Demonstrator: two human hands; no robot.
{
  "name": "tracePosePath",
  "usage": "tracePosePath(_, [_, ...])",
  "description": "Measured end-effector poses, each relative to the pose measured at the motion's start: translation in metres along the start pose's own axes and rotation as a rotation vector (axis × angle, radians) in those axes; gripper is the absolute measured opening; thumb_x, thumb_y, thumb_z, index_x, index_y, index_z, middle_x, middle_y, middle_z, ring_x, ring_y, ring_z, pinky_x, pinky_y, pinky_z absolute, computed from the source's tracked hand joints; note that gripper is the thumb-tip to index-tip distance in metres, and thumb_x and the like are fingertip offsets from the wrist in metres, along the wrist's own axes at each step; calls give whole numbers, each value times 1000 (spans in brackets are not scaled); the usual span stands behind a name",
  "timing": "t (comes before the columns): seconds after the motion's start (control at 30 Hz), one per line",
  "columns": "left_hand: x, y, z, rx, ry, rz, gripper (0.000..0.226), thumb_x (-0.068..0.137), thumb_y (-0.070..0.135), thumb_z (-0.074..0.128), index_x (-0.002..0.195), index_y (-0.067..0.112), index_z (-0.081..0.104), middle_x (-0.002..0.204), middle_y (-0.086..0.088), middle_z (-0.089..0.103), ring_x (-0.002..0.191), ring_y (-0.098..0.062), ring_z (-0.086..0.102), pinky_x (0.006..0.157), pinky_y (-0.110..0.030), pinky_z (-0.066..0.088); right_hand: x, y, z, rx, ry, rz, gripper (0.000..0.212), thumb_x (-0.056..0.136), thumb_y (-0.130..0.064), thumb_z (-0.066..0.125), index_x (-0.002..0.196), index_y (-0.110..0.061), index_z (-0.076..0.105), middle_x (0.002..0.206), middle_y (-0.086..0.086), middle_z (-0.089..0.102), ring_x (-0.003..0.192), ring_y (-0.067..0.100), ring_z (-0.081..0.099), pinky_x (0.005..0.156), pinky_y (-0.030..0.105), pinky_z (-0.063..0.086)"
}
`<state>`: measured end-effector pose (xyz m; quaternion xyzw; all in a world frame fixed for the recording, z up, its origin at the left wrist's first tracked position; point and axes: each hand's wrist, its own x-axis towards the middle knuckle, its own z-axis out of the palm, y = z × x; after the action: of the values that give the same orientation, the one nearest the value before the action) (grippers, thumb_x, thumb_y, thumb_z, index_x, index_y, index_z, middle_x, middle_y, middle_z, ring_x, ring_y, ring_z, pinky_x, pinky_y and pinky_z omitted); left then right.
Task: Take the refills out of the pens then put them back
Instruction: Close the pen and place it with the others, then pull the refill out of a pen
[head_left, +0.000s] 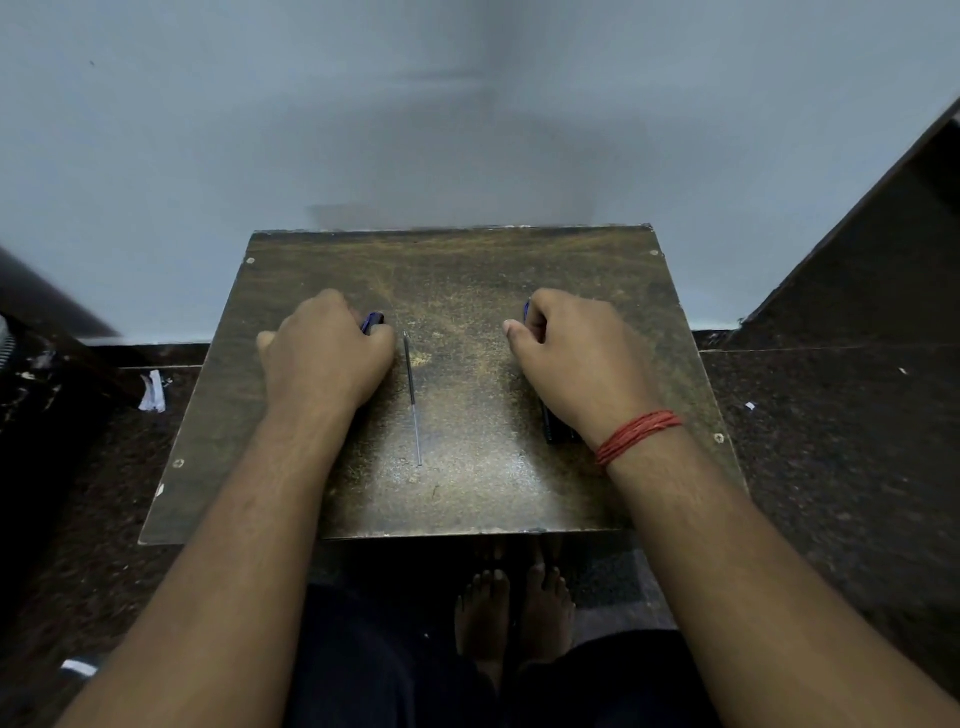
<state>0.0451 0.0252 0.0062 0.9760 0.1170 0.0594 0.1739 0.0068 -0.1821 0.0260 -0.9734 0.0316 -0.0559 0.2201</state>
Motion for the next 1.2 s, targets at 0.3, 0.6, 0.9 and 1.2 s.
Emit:
tracePosePath(0.3, [-5, 13, -5, -396, 145, 70, 15, 96, 31, 59, 101, 19, 52, 93, 5, 61, 87, -19, 60, 70, -30, 44, 0, -2, -4, 94, 45, -28, 28, 97, -43, 55, 81, -21, 57, 71, -8, 59, 69, 12, 57, 57, 30, 45])
tracePosePath(0.6, [-40, 68, 3, -1269, -335, 29, 7, 100, 10, 60, 94, 13, 56, 75, -2, 59, 53, -12, 56, 42, -22, 41, 4, -1, 0, 635, 147, 72, 27, 98, -44, 57, 87, -21, 64, 71, -2, 64, 66, 10, 60, 61, 30, 49])
tracePosePath(0.9, [-62, 82, 18, -1254, -585, 79, 18, 106, 19, 48, 89, 19, 56, 67, 4, 55, 50, -9, 37, 42, -21, 28, 12, 10, -2, 847, 187, 174, 29, 101, -33, 56, 85, -11, 66, 67, -2, 64, 56, 9, 58, 59, 35, 52])
tracePosePath(1.2, [-61, 79, 21, -1135, -494, 167, 24, 107, 26, 43, 87, 23, 57, 52, 19, 51, 41, 4, 42, 45, -20, 29, 9, 6, -1, 874, 118, 157, 21, 98, -32, 62, 87, -15, 69, 74, -5, 67, 64, 1, 62, 61, 24, 49])
